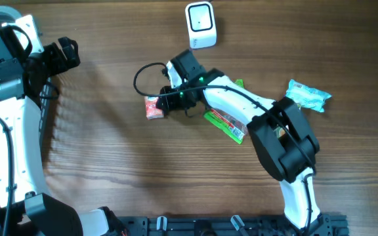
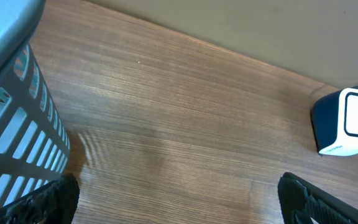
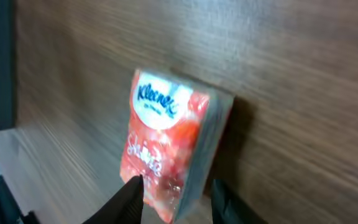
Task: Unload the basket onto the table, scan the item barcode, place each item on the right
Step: 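Lift the Kleenex pack and carry it toward the scanner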
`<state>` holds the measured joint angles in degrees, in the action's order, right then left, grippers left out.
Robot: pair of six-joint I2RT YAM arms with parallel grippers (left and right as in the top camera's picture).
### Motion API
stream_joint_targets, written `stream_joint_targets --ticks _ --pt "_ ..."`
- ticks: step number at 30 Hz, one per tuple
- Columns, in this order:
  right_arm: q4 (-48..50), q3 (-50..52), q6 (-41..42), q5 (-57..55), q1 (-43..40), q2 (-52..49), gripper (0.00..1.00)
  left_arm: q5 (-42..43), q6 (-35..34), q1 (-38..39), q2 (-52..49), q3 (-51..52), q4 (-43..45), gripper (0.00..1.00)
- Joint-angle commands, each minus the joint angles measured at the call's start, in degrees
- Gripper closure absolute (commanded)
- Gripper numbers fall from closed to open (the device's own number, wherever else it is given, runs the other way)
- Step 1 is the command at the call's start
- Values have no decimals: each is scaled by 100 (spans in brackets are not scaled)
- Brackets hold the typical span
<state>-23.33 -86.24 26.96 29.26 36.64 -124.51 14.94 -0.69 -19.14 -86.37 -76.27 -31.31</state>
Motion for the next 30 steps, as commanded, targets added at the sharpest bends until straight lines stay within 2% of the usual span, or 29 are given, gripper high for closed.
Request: stream_joint_targets --ticks 1,11,15,30 --pt "654 463 321 219 48 20 67 66 28 -26 -2 -68 17 0" --pt "1209 612 476 46 90 20 67 66 28 -26 -2 -68 17 0" --pt "1294 610 686 87 79 22 56 66 28 -26 -2 -68 17 0" --pt "1329 612 769 -339 249 -120 57 66 28 -26 -2 -68 17 0"
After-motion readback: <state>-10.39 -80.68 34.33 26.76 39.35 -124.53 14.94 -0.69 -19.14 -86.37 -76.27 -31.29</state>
